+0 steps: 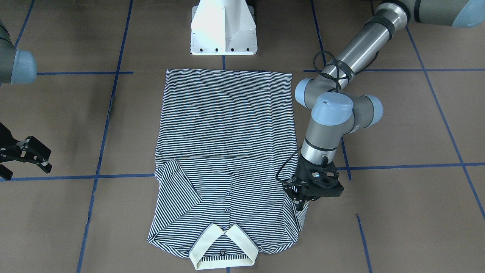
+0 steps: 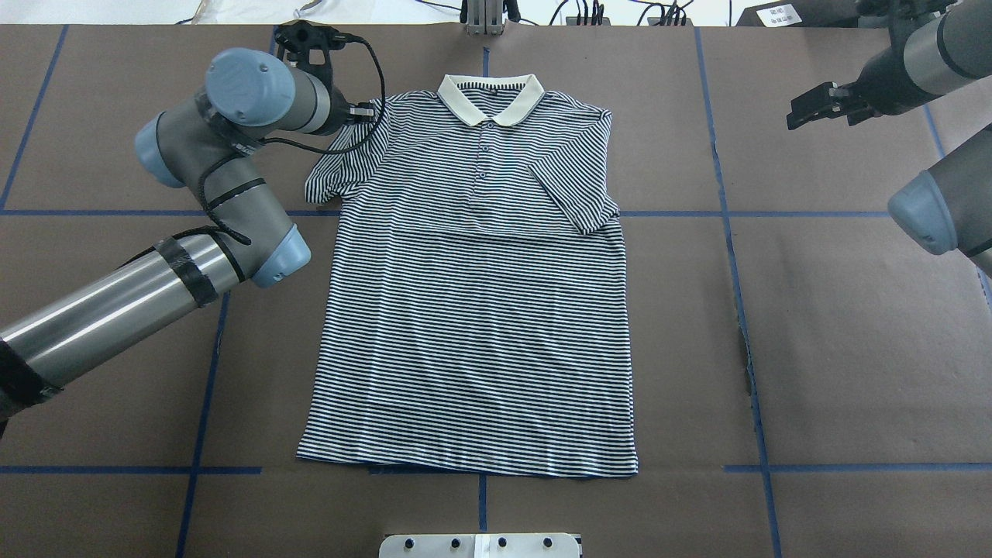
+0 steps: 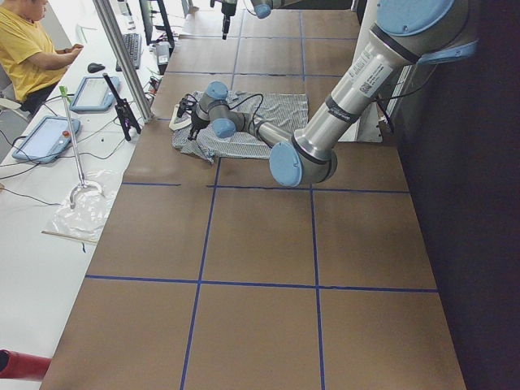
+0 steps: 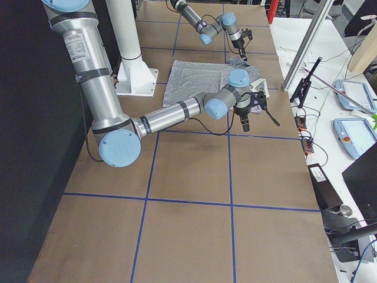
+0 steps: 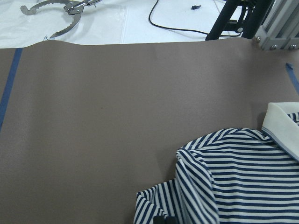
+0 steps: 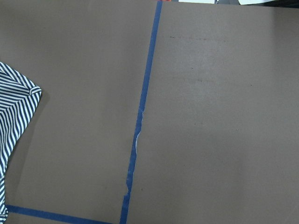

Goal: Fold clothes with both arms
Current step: 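Fold the sleeve inward across the shirt body with the left gripper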

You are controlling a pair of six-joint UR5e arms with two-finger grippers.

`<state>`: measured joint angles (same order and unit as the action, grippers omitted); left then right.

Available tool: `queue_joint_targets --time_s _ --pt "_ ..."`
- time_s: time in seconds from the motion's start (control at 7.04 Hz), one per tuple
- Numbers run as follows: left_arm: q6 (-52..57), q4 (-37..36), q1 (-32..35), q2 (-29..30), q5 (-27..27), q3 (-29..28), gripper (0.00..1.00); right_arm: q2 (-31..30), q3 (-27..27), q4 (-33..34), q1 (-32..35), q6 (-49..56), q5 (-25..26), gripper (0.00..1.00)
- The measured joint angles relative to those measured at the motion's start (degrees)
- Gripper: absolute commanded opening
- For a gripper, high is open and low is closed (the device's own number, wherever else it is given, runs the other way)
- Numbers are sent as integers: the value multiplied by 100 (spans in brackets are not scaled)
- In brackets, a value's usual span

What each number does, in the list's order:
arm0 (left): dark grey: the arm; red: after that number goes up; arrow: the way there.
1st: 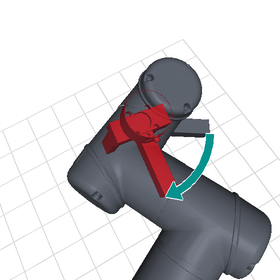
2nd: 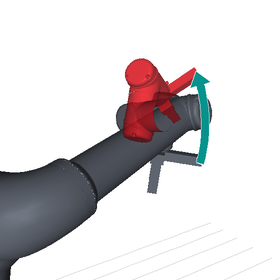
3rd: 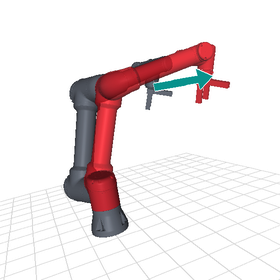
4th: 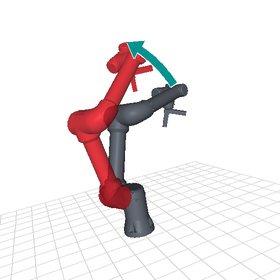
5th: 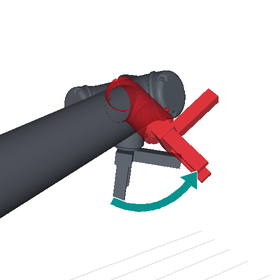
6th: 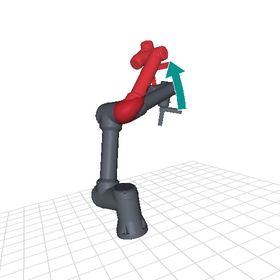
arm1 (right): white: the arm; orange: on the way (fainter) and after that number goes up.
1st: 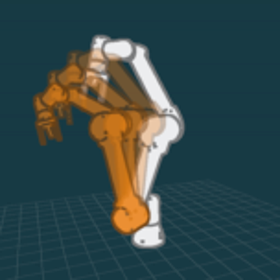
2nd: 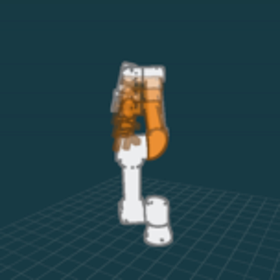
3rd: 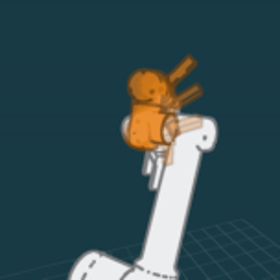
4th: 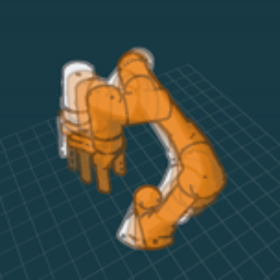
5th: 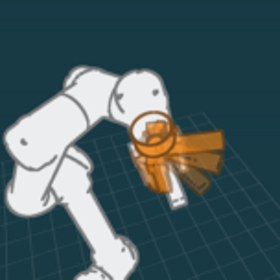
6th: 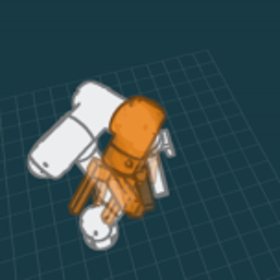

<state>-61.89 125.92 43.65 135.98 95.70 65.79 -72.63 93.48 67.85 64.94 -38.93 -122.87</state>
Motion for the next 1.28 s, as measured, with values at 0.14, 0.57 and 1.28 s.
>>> queue_joint_targets --time_s 0.14,0.57,1.28 --pt "-312 -215 -179 335 -20 -213 0 1 1 0 -4 -3 0 100" --pt "-635 -384 -464 846 -143 -796 100 25 -18 0 -10 -1 6 100" --pt "654 -768 -447 -184 305 1088 100 -37 699 29 -473 -1445 31 100"
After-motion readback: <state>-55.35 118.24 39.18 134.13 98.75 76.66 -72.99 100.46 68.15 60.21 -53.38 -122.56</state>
